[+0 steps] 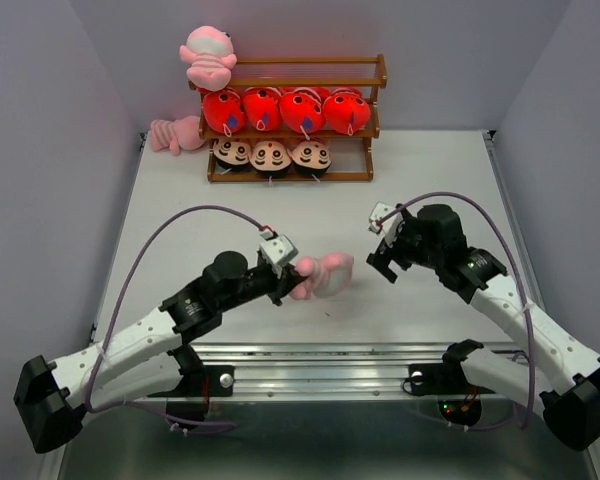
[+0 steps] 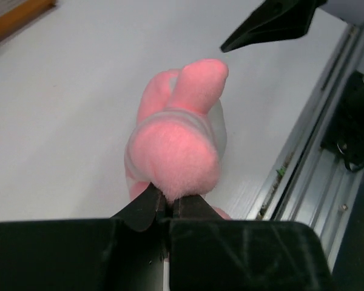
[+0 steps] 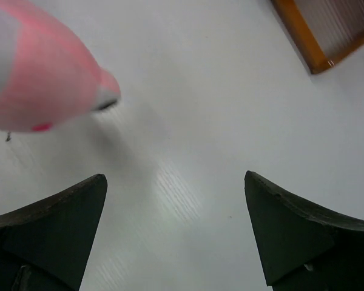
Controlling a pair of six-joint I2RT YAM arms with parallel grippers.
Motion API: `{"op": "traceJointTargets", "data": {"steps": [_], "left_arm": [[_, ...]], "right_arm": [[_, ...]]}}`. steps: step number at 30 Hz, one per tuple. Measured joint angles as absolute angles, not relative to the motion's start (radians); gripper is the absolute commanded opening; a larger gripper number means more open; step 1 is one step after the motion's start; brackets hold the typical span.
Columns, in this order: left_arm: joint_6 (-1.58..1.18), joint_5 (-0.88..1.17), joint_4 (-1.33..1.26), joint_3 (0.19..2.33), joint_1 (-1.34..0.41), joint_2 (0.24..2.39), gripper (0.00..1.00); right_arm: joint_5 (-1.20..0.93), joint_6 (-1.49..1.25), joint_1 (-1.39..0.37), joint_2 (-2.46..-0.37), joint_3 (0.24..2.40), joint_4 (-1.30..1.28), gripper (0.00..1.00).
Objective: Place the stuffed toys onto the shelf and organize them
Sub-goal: Pass the stuffed toy from the right arm to the left, then place the stuffed toy onto shelf
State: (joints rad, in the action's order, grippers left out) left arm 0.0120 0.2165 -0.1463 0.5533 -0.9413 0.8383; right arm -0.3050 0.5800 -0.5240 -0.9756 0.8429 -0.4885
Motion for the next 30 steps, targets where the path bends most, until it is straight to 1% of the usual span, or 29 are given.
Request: {"op": "traceJointTargets", "data": {"steps": [2,5,7,10,14,21,24,30], "left_arm": [[-0.065,0.15,-0.136,0.537,-0.882,0.778,0.0],[-0.199,0.095,-0.15,0.516,-0.742,0.706,0.0],[-0.314,0.078,-0.2,0.517,-0.635,0.709,0.0],[-0.439,0.073,-0.266,0.546,-0.552,0.784,0.0],[-0.603,0.067,-0.39,0.627,-0.541,0.949,0.0],[-0.878,-0.1,-0.618,0.723,-0.541,1.097,0.0],[-0.937,-0.173,-0.682,0.786,-0.541,1.158,0.0],[-0.989,-0.339,-0.797,0.965,-0.535,1.319,0.0]], "right_arm": [[-0.231,0.502,-0.481,-0.963,0.806,-0.408,1.0],[-0.215,0.396,-0.41,-0.96,0.768,-0.326,1.0],[-0.229,0.343,-0.389,-0.957,0.736,-0.282,1.0],[-0.244,0.302,-0.385,-0.957,0.703,-0.262,1.0],[-0.265,0.272,-0.385,-0.955,0.682,-0.244,1.0],[-0.286,0.286,-0.385,-0.955,0.67,-0.229,1.0],[-0.297,0.321,-0.385,-0.96,0.67,-0.237,1.0],[-0.388,0.442,-0.385,-0.962,0.67,-0.307,1.0]]}}
